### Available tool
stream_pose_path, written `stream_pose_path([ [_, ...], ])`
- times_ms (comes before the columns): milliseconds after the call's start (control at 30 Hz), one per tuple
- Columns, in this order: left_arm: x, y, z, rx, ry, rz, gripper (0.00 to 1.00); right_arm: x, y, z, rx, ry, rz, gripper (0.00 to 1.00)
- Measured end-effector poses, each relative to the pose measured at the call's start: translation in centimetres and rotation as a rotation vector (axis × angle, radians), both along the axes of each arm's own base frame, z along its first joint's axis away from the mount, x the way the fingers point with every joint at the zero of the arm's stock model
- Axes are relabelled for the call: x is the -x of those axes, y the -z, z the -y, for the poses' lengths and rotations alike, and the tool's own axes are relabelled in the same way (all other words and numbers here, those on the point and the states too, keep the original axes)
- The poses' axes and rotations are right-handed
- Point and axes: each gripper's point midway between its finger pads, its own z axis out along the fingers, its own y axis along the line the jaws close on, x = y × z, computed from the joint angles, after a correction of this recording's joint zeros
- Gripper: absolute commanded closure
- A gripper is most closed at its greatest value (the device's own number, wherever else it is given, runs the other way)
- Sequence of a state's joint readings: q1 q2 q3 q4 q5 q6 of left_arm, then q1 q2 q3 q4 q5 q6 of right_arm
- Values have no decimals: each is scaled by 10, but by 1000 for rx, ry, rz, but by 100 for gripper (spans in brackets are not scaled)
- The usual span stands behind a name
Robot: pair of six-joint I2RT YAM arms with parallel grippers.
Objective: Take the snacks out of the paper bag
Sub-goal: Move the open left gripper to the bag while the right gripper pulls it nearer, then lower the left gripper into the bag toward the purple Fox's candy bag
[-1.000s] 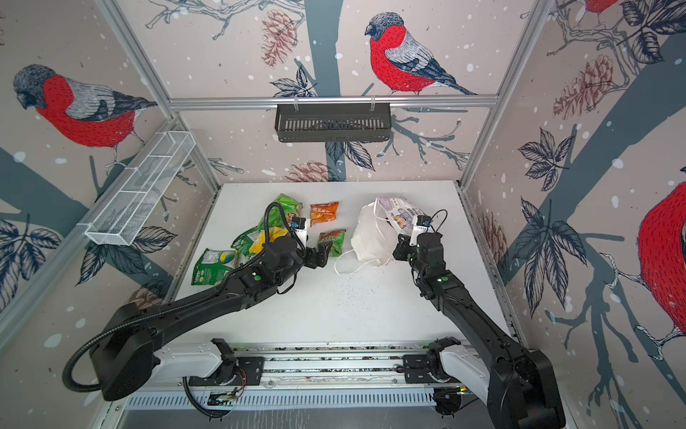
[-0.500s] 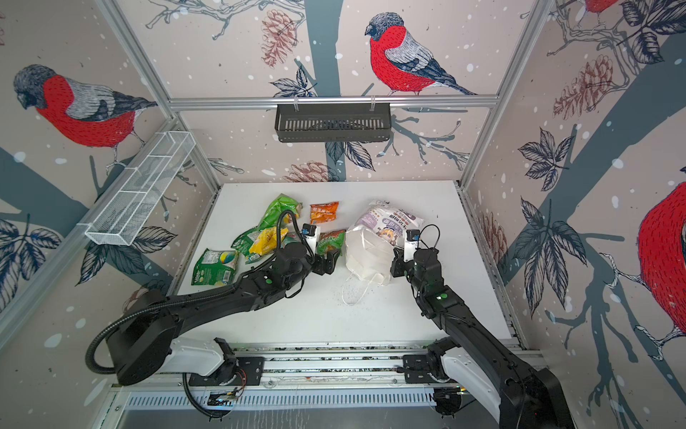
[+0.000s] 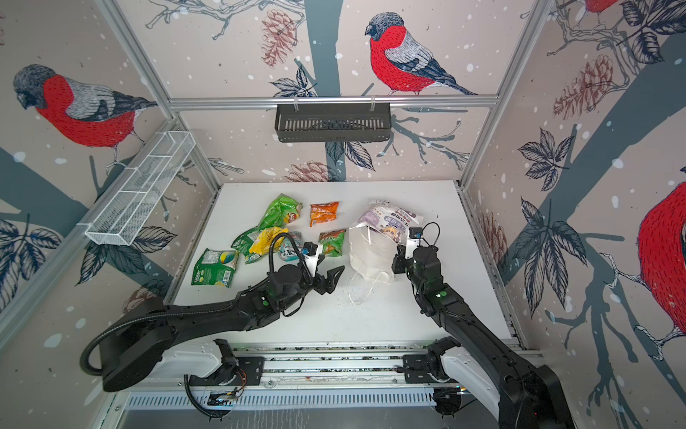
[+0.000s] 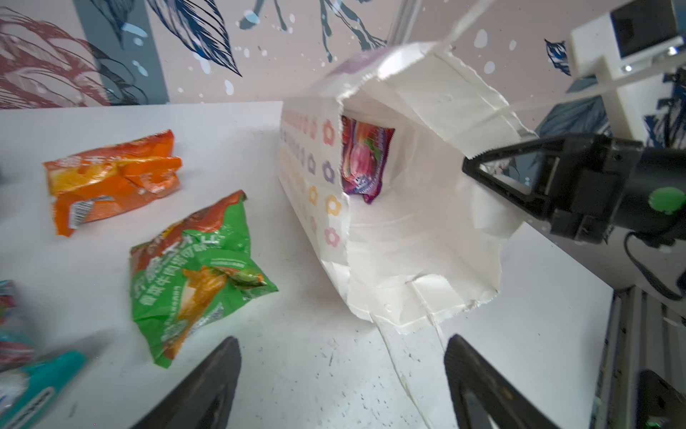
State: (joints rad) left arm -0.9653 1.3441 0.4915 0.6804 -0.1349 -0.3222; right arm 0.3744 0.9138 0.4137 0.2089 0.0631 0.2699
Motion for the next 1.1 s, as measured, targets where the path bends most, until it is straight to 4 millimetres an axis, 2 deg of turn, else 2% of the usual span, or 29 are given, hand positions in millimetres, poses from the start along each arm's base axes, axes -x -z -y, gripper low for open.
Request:
stream_pose_path([
  [167, 14, 12, 27, 28, 116, 1, 18, 0, 4, -3, -14, -1, -20, 100],
  [367, 26, 13, 67, 66, 248, 10, 19, 0, 9, -6, -26, -4, -40, 100],
  [433, 26, 14, 75, 70, 262, 23, 19, 0, 10, -7, -26, -6, -42, 100],
  [733, 15, 32, 102, 58, 286, 30, 21, 3, 5, -8, -36, -14, -25, 100],
  [967, -5, 28, 128, 41, 279, 79, 23, 5, -1, -8, -46, -22, -6, 100],
  [1100, -15, 41, 137, 5, 272, 81, 24, 9, -4, -9, -57, -34, 9, 100],
])
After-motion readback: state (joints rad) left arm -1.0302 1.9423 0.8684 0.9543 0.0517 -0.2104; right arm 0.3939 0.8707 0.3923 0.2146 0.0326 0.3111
